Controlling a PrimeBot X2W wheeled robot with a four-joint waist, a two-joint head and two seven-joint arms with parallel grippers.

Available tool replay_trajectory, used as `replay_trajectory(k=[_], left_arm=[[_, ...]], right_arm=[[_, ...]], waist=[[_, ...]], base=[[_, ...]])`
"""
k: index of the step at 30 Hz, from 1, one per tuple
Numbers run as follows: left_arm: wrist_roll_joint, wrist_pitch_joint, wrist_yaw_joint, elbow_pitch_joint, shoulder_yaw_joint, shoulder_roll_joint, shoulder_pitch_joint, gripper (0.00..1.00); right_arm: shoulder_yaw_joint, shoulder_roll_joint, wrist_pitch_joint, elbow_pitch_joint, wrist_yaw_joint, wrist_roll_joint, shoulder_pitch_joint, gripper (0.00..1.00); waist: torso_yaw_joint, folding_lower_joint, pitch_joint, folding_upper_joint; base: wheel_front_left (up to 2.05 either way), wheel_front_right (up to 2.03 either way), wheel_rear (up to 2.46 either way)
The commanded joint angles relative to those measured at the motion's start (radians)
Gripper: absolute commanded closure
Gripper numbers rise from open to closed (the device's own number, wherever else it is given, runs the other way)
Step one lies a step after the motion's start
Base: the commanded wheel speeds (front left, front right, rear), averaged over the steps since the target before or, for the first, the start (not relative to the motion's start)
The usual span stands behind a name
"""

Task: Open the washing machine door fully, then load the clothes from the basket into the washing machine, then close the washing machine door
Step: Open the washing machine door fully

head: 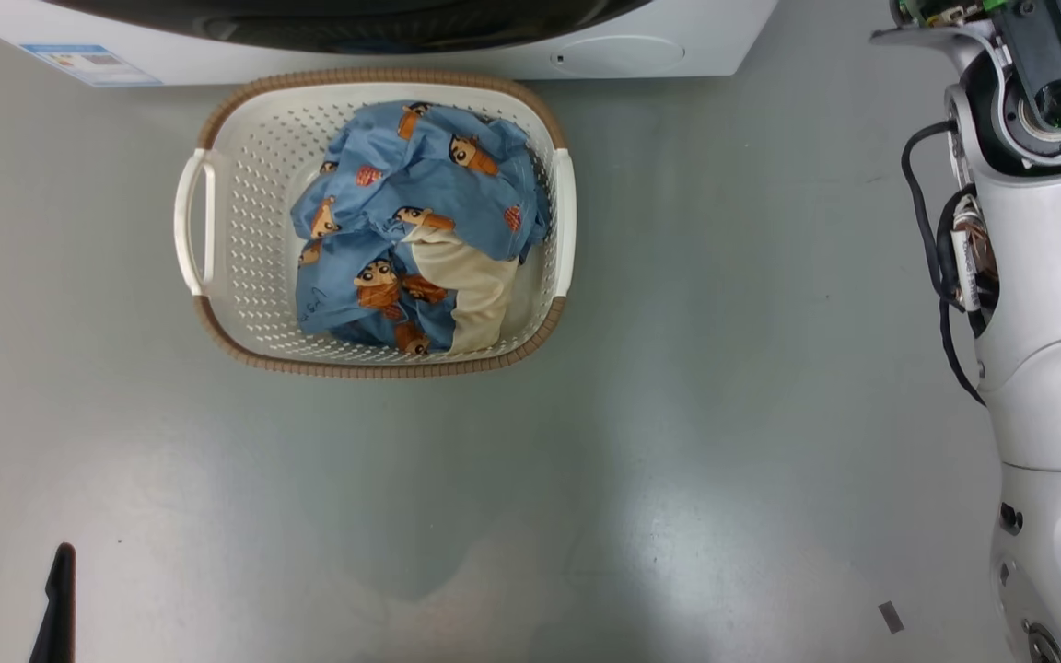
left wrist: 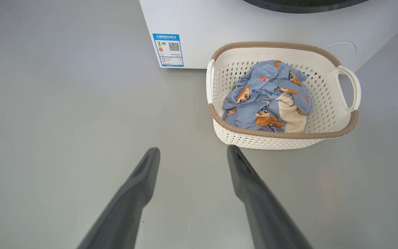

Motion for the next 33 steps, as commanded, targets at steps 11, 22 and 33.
replay_trajectory(k=[11, 22, 33], left_arm=[[-0.006, -0.012, -0.003, -0.002, 0.045, 0.037, 0.008, 0.00], [0.002, -0.012, -0.003, 0.011, 0.036, 0.034, 0.010, 0.00], [0.002, -0.012, -0.003, 0.016, 0.039, 0.033, 0.010, 0.00]], right_arm=[[0.029, 0.047, 0.030, 0.009, 0.002, -0.046, -0.083, 1.00], [0.029, 0.061, 0.061, 0.039, 0.002, -0.086, -0.125, 1.00], [0.023, 0.071, 0.087, 0.049, 0.002, -0.114, -0.150, 1.00]], waist=[[0.007, 0.0000, 0.027, 0.0000], [0.003, 0.0000, 0.037, 0.0000], [-0.002, 0.0000, 0.038, 0.0000]], base=[[0.00, 0.00, 0.00], [0.00, 0.00, 0.00], [0.00, 0.00, 0.00]])
